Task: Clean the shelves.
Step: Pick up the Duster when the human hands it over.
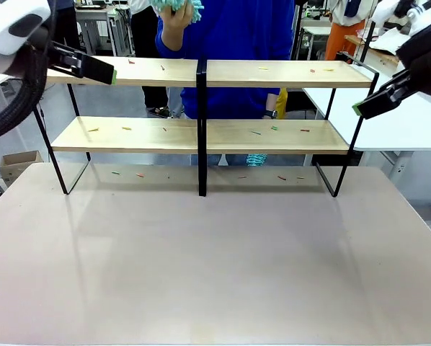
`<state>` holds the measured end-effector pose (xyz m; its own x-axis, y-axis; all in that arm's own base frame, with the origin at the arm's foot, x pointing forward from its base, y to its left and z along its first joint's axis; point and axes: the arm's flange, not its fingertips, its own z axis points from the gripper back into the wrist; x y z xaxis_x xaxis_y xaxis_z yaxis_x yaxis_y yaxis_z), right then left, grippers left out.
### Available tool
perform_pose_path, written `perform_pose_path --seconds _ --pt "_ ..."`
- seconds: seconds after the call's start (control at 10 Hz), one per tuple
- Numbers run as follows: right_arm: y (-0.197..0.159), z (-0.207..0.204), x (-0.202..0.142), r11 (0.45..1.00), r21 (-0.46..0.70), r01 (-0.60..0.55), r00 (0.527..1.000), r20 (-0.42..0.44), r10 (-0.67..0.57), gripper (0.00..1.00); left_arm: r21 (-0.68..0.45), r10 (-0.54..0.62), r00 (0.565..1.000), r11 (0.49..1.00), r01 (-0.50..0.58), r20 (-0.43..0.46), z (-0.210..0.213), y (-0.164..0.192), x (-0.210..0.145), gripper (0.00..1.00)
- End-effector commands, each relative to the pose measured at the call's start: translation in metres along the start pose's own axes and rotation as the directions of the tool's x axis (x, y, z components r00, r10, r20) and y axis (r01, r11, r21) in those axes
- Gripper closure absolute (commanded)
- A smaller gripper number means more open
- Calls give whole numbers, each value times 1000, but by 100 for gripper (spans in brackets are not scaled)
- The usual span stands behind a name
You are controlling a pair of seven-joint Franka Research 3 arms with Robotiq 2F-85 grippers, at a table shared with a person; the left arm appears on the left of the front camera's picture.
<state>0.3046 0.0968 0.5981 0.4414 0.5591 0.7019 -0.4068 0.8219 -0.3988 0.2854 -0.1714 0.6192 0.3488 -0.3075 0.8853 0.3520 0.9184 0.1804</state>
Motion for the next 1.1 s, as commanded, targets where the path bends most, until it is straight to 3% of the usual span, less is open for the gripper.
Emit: perform_pose_path --seconds 0.0,0.3,0.4,0.7,1.0 --pt "5 -3 -20 1000 -9 -2 1000 16 2 0 6 24 1000 1000 -24 12 20 -2 -136 0" --pt "8 -7 -17 1000 0 5 1000 7 -5 0 5 72 997 997 -71 -31 17 2 -135 0" --pt "11 -7 -13 1000 11 25 1000 4 -25 0 -3 7 1000 1000 -7 -18 -7 -1 -3 0" --pt "38 -1 9 994 -43 100 995 8 -100 0 -3 7 1000 1000 -7 -18 -7 -1 -3 0" --pt "61 0 37 939 -56 339 941 32 -338 0 -3 7 1000 1000 -7 -18 -7 -1 -3 0"
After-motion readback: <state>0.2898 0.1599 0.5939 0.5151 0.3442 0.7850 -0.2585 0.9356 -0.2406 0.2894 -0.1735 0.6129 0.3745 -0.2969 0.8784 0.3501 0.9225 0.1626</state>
